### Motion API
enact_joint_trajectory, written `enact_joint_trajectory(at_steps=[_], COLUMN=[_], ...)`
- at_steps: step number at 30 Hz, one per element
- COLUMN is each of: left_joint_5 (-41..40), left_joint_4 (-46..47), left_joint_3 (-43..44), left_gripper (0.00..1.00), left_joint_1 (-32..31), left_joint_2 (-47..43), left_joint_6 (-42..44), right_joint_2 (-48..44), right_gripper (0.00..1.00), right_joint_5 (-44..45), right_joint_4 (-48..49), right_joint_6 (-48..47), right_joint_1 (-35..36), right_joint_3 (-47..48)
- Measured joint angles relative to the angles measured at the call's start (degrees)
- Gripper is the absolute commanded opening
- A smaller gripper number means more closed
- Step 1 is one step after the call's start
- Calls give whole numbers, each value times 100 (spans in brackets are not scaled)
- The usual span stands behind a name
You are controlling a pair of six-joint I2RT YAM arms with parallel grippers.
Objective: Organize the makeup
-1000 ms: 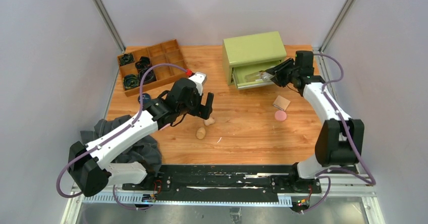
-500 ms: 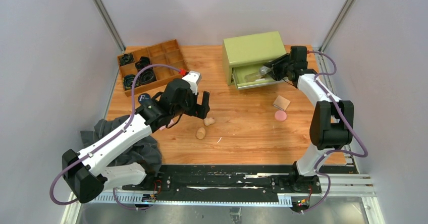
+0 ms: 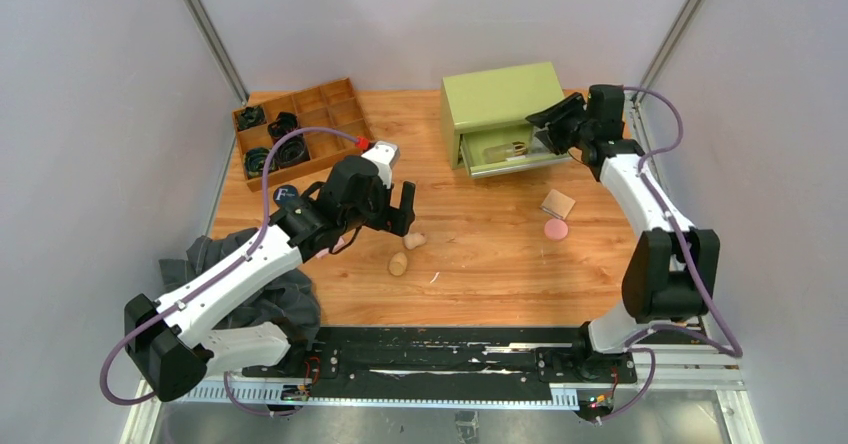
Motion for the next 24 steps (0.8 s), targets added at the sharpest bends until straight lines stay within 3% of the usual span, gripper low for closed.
enact_joint_trajectory(at_steps=[4, 7, 8, 12, 17, 24], left_joint_5=[-7, 2, 4, 17, 87, 125], left_joint_4=[4, 7, 9, 22, 63, 90], left_joint_3=[0, 7, 13, 52, 55, 55], left_gripper=[100, 100, 100, 99, 99, 100], left_joint_1=[28, 52, 61, 76, 103, 103], left_joint_2=[13, 87, 131, 293, 422, 452], left_joint_6=[15, 17, 17, 17, 13, 13], right_joint_2=[-730, -1233, -1423, -1875, -1875, -949], right_gripper=[42, 26, 15, 1, 1, 1], right_joint_5=[4, 81, 166, 400, 498, 280], right_joint_4=[-22, -107, -125, -166, -162, 109], right_joint_6=[-638, -1130, -1294, -1652, -1700, -1698], right_joint_1=[0, 0, -2, -7, -72, -83], right_joint_3=[-365, -695, -876, -1615, -2387, -2190])
